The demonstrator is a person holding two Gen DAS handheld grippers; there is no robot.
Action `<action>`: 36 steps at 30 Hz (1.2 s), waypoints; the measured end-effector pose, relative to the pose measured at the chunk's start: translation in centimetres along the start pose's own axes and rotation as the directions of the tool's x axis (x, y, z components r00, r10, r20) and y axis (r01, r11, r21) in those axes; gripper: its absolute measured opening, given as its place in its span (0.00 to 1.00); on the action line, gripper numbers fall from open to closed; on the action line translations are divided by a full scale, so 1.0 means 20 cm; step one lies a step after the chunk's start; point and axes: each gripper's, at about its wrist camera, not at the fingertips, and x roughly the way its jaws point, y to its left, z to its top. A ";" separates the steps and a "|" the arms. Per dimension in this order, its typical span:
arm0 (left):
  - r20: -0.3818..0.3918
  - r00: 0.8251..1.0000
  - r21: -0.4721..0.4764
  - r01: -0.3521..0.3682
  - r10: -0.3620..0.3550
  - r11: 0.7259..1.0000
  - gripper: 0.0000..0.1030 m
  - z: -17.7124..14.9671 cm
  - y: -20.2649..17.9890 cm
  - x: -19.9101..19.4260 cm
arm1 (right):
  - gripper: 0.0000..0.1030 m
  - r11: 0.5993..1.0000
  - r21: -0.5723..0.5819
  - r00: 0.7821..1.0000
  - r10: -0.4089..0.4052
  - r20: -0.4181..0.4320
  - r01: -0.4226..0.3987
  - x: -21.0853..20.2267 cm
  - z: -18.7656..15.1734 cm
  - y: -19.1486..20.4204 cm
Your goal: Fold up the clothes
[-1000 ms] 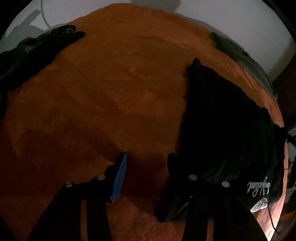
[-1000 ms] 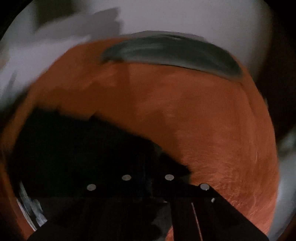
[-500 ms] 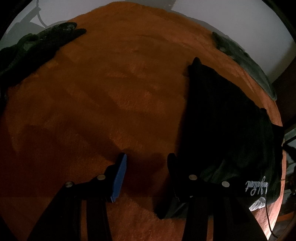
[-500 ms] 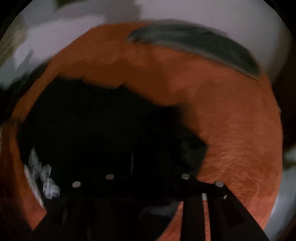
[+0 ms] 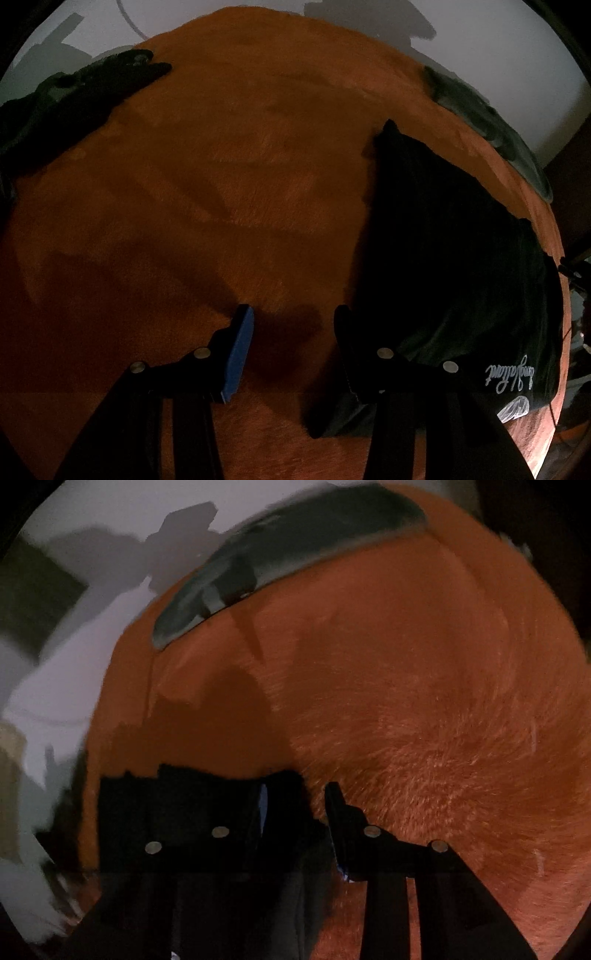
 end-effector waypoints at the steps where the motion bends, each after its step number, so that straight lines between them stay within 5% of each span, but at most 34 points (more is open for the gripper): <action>1: -0.001 1.000 0.000 -0.001 0.001 1.000 0.46 0.00 0.00 0.00 | 0.31 0.999 0.040 0.999 0.033 -0.018 -0.032 0.03 0.00 -0.02; 4: -0.012 1.000 -0.008 -0.001 0.001 1.000 0.46 -0.01 0.01 0.01 | 0.28 0.977 0.156 0.986 0.158 -0.055 -0.148 0.10 -0.02 -0.10; 12: -0.030 1.000 -0.013 -0.004 0.004 1.000 0.46 -0.02 0.01 0.02 | 0.28 0.866 0.387 0.948 0.309 0.081 -0.315 0.04 -0.14 -0.28; 19: -0.025 1.000 0.004 -0.008 0.008 1.000 0.46 -0.02 0.00 0.03 | 0.28 0.842 0.439 0.948 0.303 0.094 -0.312 0.05 -0.16 -0.29; 21: -0.028 1.000 0.009 -0.010 0.010 1.000 0.46 -0.02 -0.02 0.04 | 0.22 0.870 0.407 0.959 0.275 0.071 -0.279 0.04 -0.16 -0.27; 22: -0.028 1.000 0.011 -0.010 0.011 1.000 0.46 -0.01 -0.02 0.04 | 0.09 0.883 0.389 0.964 0.259 0.060 -0.262 0.03 -0.16 -0.25; 29: -0.025 1.000 0.002 -0.002 0.002 1.000 0.46 -0.02 -0.02 0.03 | 0.05 0.991 0.130 0.991 0.005 0.131 -0.022 -0.17 -0.15 -0.03; 33: -0.015 1.000 0.006 -0.010 0.010 1.000 0.46 0.00 -0.02 0.03 | 0.00 0.988 -0.039 0.965 -0.140 0.220 0.152 -0.26 -0.16 0.11; 36: 0.033 0.999 0.022 -0.041 0.040 0.999 0.46 0.05 -0.04 -0.01 | 0.00 0.988 0.003 0.970 -0.153 0.191 0.155 -0.26 -0.13 0.06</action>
